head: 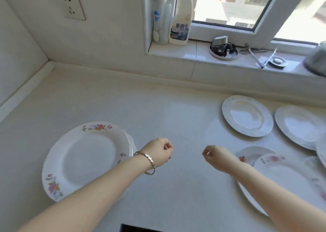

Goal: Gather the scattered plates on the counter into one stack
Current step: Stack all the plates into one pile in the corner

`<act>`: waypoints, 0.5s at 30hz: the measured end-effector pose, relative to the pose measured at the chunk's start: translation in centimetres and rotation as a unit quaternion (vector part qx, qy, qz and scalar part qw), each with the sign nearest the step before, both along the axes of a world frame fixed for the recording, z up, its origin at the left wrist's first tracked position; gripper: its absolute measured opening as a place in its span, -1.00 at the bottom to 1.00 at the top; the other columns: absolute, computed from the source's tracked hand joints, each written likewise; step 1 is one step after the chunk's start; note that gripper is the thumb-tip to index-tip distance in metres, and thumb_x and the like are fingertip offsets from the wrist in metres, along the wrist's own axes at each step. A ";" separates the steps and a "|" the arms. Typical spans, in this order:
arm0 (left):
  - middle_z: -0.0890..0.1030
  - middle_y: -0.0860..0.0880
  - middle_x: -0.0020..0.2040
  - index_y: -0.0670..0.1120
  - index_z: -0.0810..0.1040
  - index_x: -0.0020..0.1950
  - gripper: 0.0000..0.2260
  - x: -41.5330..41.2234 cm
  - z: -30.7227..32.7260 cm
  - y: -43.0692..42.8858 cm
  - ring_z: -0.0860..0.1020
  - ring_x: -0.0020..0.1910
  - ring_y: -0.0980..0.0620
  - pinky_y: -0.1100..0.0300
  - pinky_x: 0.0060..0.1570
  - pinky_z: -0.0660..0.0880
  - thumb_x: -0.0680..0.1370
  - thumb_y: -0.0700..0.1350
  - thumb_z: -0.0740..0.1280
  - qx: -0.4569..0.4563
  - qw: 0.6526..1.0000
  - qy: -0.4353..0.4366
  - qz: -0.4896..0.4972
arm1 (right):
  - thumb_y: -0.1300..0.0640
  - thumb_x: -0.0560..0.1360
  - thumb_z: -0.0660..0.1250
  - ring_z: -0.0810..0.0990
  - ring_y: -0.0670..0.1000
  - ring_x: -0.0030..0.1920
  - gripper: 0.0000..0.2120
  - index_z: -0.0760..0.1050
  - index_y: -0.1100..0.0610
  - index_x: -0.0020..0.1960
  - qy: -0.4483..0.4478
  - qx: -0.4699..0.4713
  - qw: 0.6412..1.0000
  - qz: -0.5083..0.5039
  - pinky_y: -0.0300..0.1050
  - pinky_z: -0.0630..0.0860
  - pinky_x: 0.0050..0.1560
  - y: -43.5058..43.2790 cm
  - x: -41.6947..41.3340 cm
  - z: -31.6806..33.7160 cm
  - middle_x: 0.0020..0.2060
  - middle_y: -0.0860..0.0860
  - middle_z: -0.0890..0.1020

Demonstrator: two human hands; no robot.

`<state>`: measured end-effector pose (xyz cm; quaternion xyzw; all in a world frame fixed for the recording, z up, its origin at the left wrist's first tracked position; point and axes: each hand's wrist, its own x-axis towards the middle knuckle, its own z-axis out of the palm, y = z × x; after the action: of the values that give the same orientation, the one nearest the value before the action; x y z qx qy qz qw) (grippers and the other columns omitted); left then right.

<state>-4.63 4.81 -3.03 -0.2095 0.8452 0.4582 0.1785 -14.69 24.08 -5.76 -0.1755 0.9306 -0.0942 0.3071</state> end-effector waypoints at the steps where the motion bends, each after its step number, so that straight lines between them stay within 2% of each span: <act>1: 0.57 0.03 -0.27 0.00 0.43 -0.23 -0.84 -1.5 -0.5 1.3 0.59 -0.15 -0.04 0.19 -0.13 0.49 0.53 -0.16 0.16 -0.010 1.000 -0.012 -0.025 | 0.14 0.52 0.15 0.56 0.03 -0.17 -0.77 0.55 0.07 0.05 0.000 -0.005 1.000 -0.012 -0.14 0.50 -0.10 1.6 -0.8 0.2 -0.09 0.00 0.63; 3: 0.57 -0.01 -0.20 -0.04 0.44 -0.16 -0.88 -4.5 -1.5 3.8 0.61 -0.08 -0.07 0.15 -0.09 0.52 0.53 -0.16 0.15 -0.028 0.997 -0.034 -0.059 | 0.13 0.52 0.15 0.57 0.01 -0.22 -0.79 0.54 0.04 0.04 0.000 -0.009 0.999 -0.038 -0.17 0.48 -0.20 4.7 -2.5 0.6 -0.07 -0.01 0.63; 4: 0.56 0.00 -0.22 -0.05 0.44 -0.16 -0.88 -6.1 -2.1 5.2 0.61 -0.12 -0.07 0.18 -0.14 0.51 0.53 -0.17 0.14 -0.023 0.997 -0.047 -0.062 | 0.13 0.52 0.15 0.59 0.00 -0.23 -0.80 0.53 0.03 0.03 -0.001 -0.008 0.999 -0.049 -0.19 0.46 -0.24 6.5 -3.4 0.8 -0.07 -0.02 0.63; 7: 0.52 0.01 -0.32 -0.05 0.39 -0.26 -0.81 -10.7 -3.8 10.2 0.53 -0.33 0.03 0.29 -0.41 0.39 0.53 -0.23 0.11 0.019 0.996 -0.079 -0.021 | 0.13 0.53 0.14 0.60 0.04 -0.07 -0.74 0.54 0.09 0.12 0.002 -0.007 0.997 -0.072 -0.15 0.46 -0.10 11.6 -6.4 0.9 -0.07 -0.01 0.63; 9: 0.48 -0.03 -0.33 -0.09 0.40 -0.19 -0.83 -13.7 -5.1 13.5 0.50 -0.36 0.00 0.29 -0.44 0.35 0.54 -0.26 0.10 0.069 0.990 -0.110 0.047 | 0.12 0.54 0.14 0.57 0.04 -0.03 -0.73 0.53 0.08 0.15 0.000 -0.005 0.997 -0.083 -0.15 0.48 -0.05 14.7 -8.6 0.6 0.03 0.01 0.64; 12: 0.40 -0.08 -0.31 -0.13 0.31 0.06 -0.88 -17.8 -6.7 17.9 0.43 -0.39 -0.01 0.24 -0.39 0.33 0.58 -0.31 0.11 0.208 0.945 -0.138 0.210 | 0.12 0.55 0.13 0.55 0.04 -0.10 -0.73 0.53 0.09 0.16 -0.011 -0.023 0.994 -0.107 -0.16 0.46 -0.08 18.8 -11.9 -0.7 0.06 0.04 0.65; 15: 0.37 -0.08 -0.30 -0.10 0.29 0.09 -0.82 -21.6 -7.9 21.1 0.38 -0.39 0.03 0.21 -0.40 0.38 0.58 -0.35 0.13 0.313 0.887 -0.130 0.314 | 0.15 0.54 0.14 0.55 0.04 -0.15 -0.73 0.53 0.11 0.16 -0.019 -0.039 0.991 -0.128 -0.17 0.45 -0.13 21.8 -14.5 -2.2 -0.03 0.05 0.66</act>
<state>-26.23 25.87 -10.94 -0.4547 0.5174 0.6995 0.1903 -29.17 45.91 -7.94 -0.0646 0.9350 -0.1722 0.3032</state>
